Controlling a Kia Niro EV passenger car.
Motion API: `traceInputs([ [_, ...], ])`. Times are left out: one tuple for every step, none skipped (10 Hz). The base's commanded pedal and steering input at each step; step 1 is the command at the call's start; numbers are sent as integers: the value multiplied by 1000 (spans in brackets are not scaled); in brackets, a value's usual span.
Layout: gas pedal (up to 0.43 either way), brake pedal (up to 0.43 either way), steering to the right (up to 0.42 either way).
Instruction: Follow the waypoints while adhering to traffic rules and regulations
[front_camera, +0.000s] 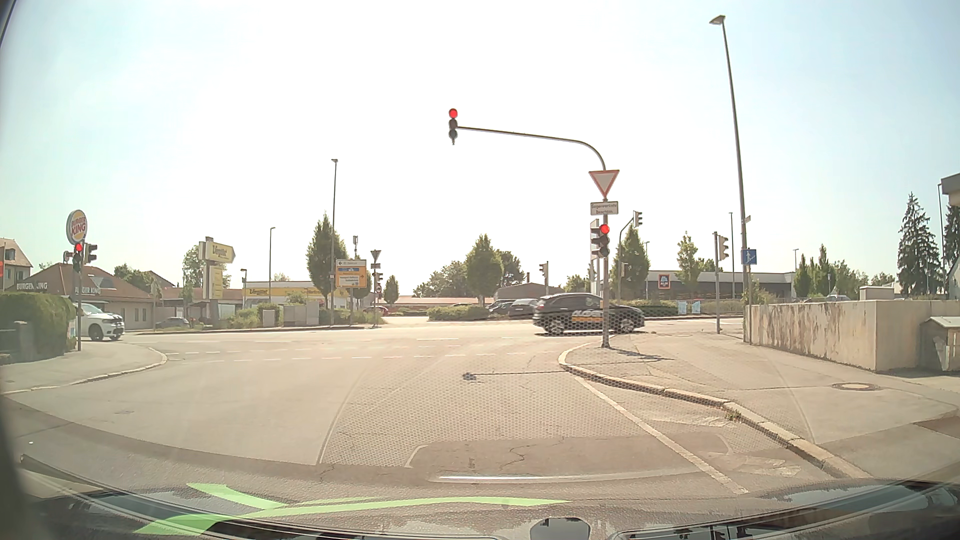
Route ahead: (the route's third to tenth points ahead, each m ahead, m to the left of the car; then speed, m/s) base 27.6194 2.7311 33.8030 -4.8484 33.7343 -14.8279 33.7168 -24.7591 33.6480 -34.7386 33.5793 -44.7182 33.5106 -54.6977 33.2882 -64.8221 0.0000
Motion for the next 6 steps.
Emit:
traceInputs([
  [0,311,-17],
  [0,311,-18],
  [0,311,-18],
  [0,311,-18],
  [0,311,-18],
  [0,311,-17],
])
